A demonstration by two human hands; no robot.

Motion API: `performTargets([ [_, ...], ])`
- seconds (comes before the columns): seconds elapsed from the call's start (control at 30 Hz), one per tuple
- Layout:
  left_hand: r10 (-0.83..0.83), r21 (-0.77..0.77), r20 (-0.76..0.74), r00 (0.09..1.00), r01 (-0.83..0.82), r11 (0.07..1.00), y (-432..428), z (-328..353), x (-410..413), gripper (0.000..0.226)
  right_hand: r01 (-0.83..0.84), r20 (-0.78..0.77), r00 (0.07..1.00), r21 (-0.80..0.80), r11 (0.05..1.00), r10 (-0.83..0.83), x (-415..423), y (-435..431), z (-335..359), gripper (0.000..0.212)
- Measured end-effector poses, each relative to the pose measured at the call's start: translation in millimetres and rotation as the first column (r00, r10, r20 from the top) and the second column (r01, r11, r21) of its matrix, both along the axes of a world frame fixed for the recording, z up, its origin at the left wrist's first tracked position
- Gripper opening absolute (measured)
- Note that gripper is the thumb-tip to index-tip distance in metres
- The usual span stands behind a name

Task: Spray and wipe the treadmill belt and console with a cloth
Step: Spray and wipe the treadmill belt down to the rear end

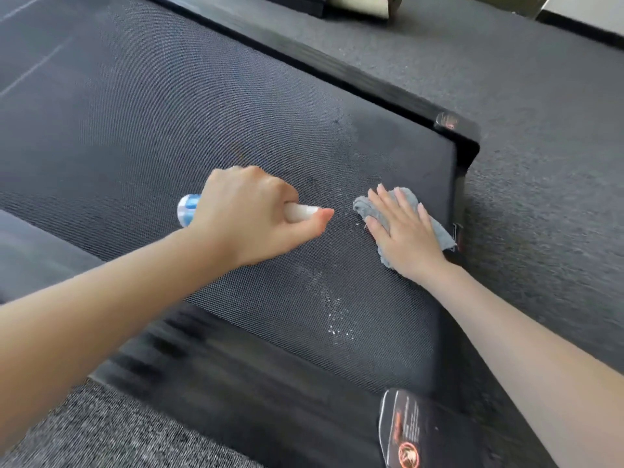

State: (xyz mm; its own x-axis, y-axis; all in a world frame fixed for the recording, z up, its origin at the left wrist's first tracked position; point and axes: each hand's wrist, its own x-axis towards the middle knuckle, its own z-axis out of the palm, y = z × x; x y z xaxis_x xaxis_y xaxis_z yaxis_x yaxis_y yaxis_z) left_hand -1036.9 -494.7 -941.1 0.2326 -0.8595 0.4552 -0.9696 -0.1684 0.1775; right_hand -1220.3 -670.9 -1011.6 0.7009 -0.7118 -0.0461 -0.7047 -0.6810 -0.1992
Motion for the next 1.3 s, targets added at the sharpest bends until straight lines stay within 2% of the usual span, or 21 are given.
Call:
performTargets([
  [0.23, -0.093, -0.052, -0.041, 0.995, 0.091, 0.994, 15.3, -8.4, -38.3, 0.057, -0.028, -0.019, 0.999, 0.003, 1.000, 0.028, -1.2, -1.6, 1.7, 0.054],
  [0.4, -0.026, -0.017, -0.074, 0.997, 0.025, 1.000, 18.6, -2.1, -31.9, 0.064, -0.100, -0.025, 0.995, 0.015, 0.995, 0.100, -1.2, 2.9, 1.3, 0.054],
  [0.47, 0.026, -0.041, -0.080, 0.996, -0.030, 0.999, 18.3, 4.5, -21.6, 0.066, -0.188, -0.019, 0.982, 0.011, 0.982, 0.188, 6.0, 18.6, 3.1, 0.055],
  [0.53, 0.077, -0.064, -0.087, 0.993, -0.082, 0.995, 18.7, 12.3, -6.6, 0.067, -0.369, -0.006, 0.930, 0.002, 0.930, 0.369, 17.0, 52.4, 7.5, 0.059],
  [0.63, 0.155, -0.092, -0.107, 0.982, -0.165, 0.982, 22.1, 25.2, 16.2, 0.069, -0.679, 0.007, 0.734, 0.010, 0.734, 0.679, 16.2, 114.3, 9.5, 0.056],
  [0.7, 0.209, -0.114, -0.120, 0.970, -0.223, 0.968, 26.9, 33.0, 29.4, 0.068, -0.764, 0.004, 0.645, -0.011, 0.645, 0.764, 6.9, 123.8, 8.5, 0.054],
  [0.73, 0.230, -0.125, -0.130, 0.965, -0.246, 0.961, 29.9, 36.0, 35.0, 0.068, -0.770, 0.009, 0.638, -0.023, 0.638, 0.770, 5.8, 114.2, 8.7, 0.053],
  [0.8, 0.269, -0.130, -0.133, 0.954, -0.285, 0.950, 36.7, 40.0, 45.5, 0.068, -0.687, 0.027, 0.726, -0.001, 0.726, 0.687, 13.9, 82.0, 10.0, 0.054],
  [0.87, 0.298, -0.112, -0.127, 0.946, -0.312, 0.943, 44.8, 41.6, 52.9, 0.067, -0.488, 0.052, 0.873, 0.052, 0.871, 0.486, 32.8, 37.4, 11.6, 0.055],
  [0.93, 0.316, -0.102, -0.127, 0.940, -0.329, 0.939, 52.6, 41.8, 56.5, 0.067, -0.262, 0.024, 0.965, 0.044, 0.964, 0.262, 53.9, -2.0, 10.0, 0.052],
  [1.0, 0.334, -0.096, -0.137, 0.933, -0.348, 0.932, 57.9, 43.0, 59.3, 0.067, -0.110, -0.031, 0.993, 0.023, 0.994, 0.110, 76.6, -19.6, 7.5, 0.053],
  [1.07, 0.344, -0.088, -0.145, 0.928, -0.359, 0.929, 60.2, 45.7, 60.3, 0.067, -0.077, -0.071, 0.995, -0.006, 0.997, 0.076, 101.0, -11.3, 4.3, 0.055],
  [1.13, 0.349, -0.086, -0.137, 0.927, -0.362, 0.928, 59.2, 48.5, 60.3, 0.067, -0.185, -0.058, 0.981, -0.025, 0.982, 0.183, 126.1, 18.6, 4.7, 0.055],
  [1.2, 0.350, -0.087, -0.116, 0.930, -0.361, 0.929, 56.1, 51.6, 58.8, 0.067, -0.378, -0.022, 0.926, -0.013, 0.926, 0.378, 145.1, 62.4, 8.8, 0.055],
  [1.3, 0.338, -0.094, -0.088, 0.937, -0.345, 0.934, 48.6, 57.3, 55.0, 0.067, -0.683, 0.011, 0.730, 0.016, 0.730, 0.683, 142.4, 129.8, 15.3, 0.054],
])
